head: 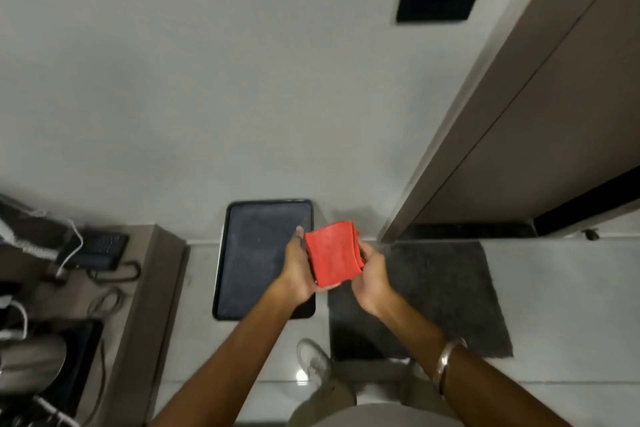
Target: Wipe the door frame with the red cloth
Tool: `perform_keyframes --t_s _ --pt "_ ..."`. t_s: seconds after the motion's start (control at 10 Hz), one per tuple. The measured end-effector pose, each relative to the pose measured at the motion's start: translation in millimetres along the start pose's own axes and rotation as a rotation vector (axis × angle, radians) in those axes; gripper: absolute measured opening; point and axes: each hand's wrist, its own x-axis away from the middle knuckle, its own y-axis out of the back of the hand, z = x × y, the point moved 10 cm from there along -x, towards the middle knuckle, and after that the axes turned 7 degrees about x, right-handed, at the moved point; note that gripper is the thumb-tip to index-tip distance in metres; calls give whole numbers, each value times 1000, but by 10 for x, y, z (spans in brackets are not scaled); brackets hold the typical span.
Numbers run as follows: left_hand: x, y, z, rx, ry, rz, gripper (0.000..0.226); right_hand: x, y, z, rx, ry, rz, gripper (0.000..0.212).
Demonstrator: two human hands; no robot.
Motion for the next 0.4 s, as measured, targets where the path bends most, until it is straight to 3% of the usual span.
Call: perform_keyframes --t_s 0.2,0.4 --pt "-571 828 -222 -305 -138 -139 23 -671 -345 -616 442 -66 -40 34" --pt "-1024 1255 -496 -529 -368 -277 33 -1159 -597 -764 756 -8 -100 40"
